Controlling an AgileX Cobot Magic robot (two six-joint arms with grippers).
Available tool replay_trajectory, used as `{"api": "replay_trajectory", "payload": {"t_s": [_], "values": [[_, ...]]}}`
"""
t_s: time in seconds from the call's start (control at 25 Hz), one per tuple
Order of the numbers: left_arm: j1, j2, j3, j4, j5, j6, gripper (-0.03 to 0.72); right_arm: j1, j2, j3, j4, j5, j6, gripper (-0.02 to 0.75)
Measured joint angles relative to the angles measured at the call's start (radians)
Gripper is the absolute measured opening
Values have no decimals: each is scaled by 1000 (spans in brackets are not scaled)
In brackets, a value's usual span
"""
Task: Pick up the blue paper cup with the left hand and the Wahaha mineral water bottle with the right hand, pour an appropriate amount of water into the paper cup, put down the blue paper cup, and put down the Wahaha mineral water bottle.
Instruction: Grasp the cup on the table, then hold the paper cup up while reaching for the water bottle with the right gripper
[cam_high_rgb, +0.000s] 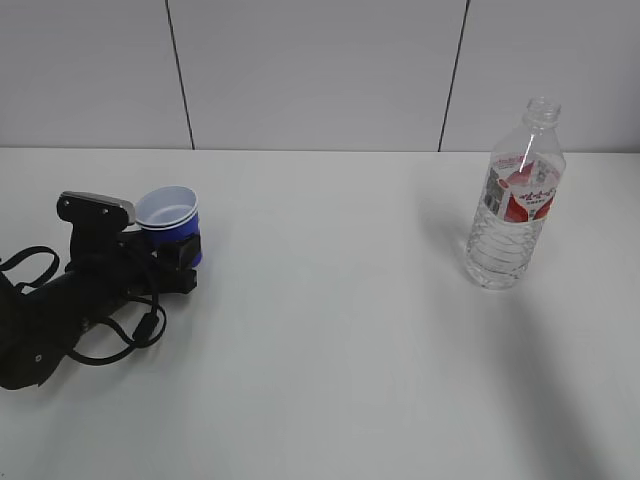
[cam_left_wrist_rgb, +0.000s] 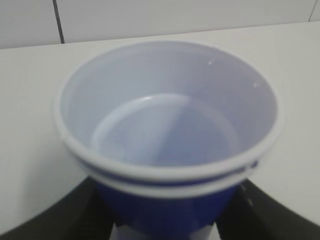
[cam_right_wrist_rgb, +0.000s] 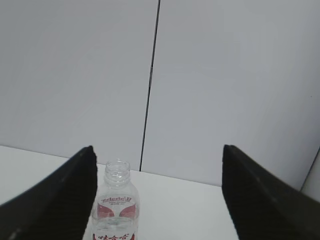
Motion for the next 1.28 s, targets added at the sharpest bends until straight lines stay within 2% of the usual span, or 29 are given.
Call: {"api": "replay_trajectory", "payload": {"t_s": [0.32,0.44,0.68,0.92,1.08,1.16,1.28], "values": [[0,-39,11,28,0,0,428,0,0,0,0,0,0,587],[21,-103,38,81,0,0,428,0,0,0,0,0,0,587],[100,-230,48,365,59,-7,427,0,0,0,0,0,0,587],[151,-371,50,709,81,-246,427,0,19,0,0,-29,0,587],[155,-480,54,903,142,-419,427,0,63,0,0,-44,0,587],[155,-529,56,951,157,-455,427,0,90,-5,0,-46,0,587],[155,-581,56,955,168,-469,427,0,129,-23,0,-88,0,587]]}}
